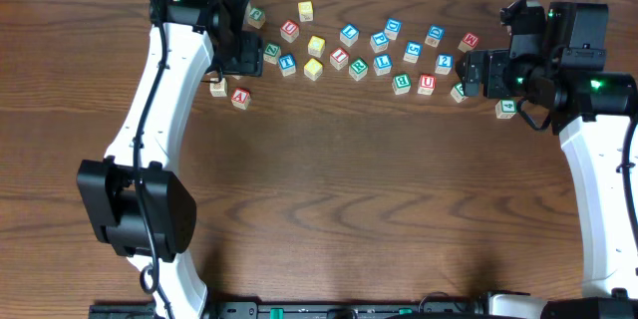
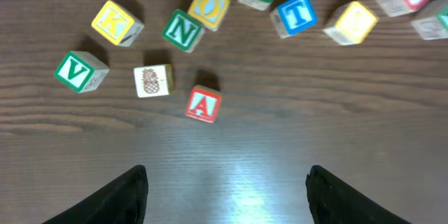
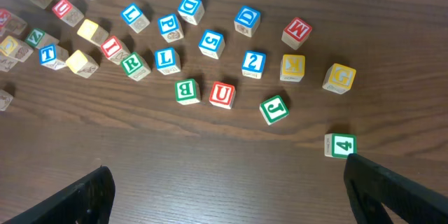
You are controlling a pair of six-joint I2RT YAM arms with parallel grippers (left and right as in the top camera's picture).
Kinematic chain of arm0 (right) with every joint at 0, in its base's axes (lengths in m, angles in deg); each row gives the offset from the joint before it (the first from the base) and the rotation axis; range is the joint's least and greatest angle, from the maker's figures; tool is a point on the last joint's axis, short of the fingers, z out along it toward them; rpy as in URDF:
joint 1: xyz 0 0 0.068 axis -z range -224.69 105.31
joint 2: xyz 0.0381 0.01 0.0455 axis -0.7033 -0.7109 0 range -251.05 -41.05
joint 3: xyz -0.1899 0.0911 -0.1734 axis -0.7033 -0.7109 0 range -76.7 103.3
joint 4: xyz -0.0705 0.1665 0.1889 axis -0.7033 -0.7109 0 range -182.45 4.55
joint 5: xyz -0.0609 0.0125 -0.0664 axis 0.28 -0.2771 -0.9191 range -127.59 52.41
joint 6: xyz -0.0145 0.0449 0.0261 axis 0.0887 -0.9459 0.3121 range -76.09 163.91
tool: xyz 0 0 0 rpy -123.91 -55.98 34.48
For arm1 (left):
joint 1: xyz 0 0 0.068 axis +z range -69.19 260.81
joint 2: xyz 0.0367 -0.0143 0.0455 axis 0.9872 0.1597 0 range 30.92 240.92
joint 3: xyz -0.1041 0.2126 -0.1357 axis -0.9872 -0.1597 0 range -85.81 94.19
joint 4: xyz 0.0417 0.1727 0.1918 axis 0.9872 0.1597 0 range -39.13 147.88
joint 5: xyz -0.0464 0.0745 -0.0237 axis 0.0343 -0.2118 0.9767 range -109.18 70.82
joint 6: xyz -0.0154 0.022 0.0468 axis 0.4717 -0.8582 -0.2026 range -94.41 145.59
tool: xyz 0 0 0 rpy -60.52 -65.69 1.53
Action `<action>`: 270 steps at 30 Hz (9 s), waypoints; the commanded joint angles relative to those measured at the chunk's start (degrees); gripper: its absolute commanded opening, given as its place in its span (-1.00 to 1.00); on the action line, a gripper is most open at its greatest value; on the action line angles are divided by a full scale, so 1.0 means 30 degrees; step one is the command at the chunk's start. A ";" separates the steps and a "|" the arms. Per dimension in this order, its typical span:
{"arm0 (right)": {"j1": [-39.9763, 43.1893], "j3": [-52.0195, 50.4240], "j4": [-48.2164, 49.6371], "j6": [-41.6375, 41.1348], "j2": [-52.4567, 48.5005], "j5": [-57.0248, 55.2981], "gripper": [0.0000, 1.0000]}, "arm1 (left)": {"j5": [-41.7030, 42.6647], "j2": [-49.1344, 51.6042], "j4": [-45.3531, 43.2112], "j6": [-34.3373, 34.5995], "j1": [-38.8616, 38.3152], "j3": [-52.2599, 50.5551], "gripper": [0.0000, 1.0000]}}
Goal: Spell out AI2
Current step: 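Raise both arms and move the left gripper over the red A block, then lower the left gripper and grasp the red A block, then carry the red A block forward and set it down in open space, then open the left gripper and lift it back toward the block pile, then move the right gripper over the pile toward the red I block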
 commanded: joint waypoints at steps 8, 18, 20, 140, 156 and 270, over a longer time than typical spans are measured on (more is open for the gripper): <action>-0.0080 0.0452 -0.0029 0.0233 0.0073 -0.0080 0.99 | -0.0379 0.1989 -0.1836 -0.3067 0.0357 -0.2433 0.39; -0.0080 0.0452 -0.0117 0.0233 0.0073 -0.0087 0.99 | -0.0372 0.3701 -0.3126 -0.3126 0.0299 -0.2623 0.20; -0.0080 0.0452 -0.0131 0.0233 0.0073 -0.0080 0.98 | -0.0372 0.4044 -0.3155 -0.3126 0.0299 -0.2623 0.19; -0.0080 0.0452 -0.0160 0.0233 0.0073 -0.0087 0.99 | 0.1268 0.3453 -0.4874 0.4619 -0.5166 -0.4444 -0.28; -0.0080 0.0452 -0.0160 0.0233 0.0073 -0.0080 0.98 | 0.1260 0.2433 -0.3993 0.3963 -0.5020 -0.3126 -0.07; -0.3978 0.8954 -0.4736 -0.6142 -0.9697 -0.5384 0.81 | -0.2820 -0.6040 -0.2346 0.2375 0.1013 -0.3585 0.11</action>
